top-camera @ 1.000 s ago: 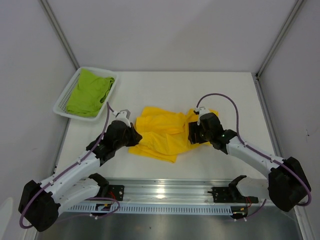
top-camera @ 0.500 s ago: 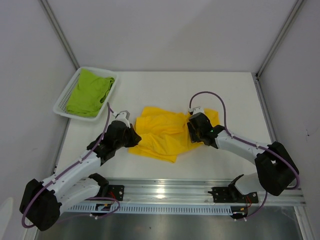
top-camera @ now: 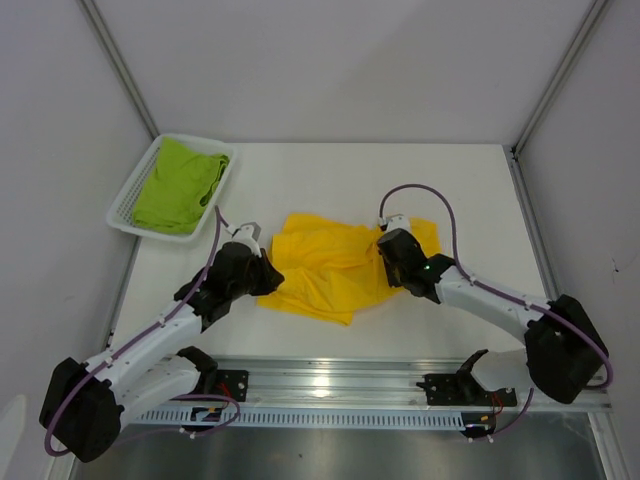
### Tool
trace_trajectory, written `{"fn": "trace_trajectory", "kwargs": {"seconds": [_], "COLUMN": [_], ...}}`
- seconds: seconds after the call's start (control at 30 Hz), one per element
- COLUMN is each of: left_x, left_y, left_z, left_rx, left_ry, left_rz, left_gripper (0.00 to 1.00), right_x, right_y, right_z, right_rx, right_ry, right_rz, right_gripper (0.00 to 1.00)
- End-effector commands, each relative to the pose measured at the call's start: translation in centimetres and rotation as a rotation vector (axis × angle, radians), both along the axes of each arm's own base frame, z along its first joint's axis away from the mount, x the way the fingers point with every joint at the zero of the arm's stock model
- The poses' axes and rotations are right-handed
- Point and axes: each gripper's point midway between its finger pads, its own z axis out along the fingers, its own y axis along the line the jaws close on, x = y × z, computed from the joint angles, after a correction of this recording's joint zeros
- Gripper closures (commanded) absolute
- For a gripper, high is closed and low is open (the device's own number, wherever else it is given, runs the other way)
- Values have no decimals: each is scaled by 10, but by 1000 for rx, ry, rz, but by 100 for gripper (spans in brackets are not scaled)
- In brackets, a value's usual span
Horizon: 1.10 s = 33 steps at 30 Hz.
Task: Fold and stack the shorts
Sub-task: Flatten the shorts out
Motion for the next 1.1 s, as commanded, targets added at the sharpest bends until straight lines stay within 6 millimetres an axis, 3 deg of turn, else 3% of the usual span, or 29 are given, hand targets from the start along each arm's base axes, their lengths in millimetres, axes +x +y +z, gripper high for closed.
{"fn": "trace_trajectory", "kwargs": {"seconds": [0.0, 0.07, 0.17, 0.2, 0.3, 0.37, 0.4, 0.53, 0.6, 0.87, 0.97, 1.07], "left_x": [1, -1, -2, -5, -9, -9, -17, -21, -25, -31, -29, -29], "left_y": [-2, -2, -1, 0, -2, -10, -11, -16, -16, -20, -21, -23], "left_z": [3, 0, -4, -8, -16, -12, -21, -23, -29, -31, -28, -27], "left_rx": [-18, -15, -16, -15, -29, -76, -88, -137, -141, -176, -193, -214], "left_ry": [-25, -16, -10, -3, 3, -18, 2, -27, -28, -83, -131, -157], "left_rz": [-22, -24, -24, -28, -45, -76, -95, -119, -131, -180, -188, -195], "left_gripper": [98, 98, 98, 98, 95, 85, 68, 34, 25, 25, 31, 50], "right_x": [9, 9, 7, 11, 5, 8, 8, 16, 21, 42, 44, 43], "right_y": [-16, -18, -35, -45, -52, -68, -68, -83, -86, -94, -94, -93], "right_z": [35, 55, 56, 66, 58, 51, 49, 46, 51, 49, 49, 49], "right_rx": [127, 253, 402, 482, 596, 618, 636, 670, 697, 739, 752, 756], "right_ry": [-108, -154, -150, -174, -127, -113, -95, -91, -92, -59, -58, -58], "right_rz": [-107, -115, -148, -161, -152, -204, -205, -260, -272, -302, -303, -300], "right_gripper": [100, 100, 100, 100, 100, 100, 100, 100, 100, 100, 100, 100]}}
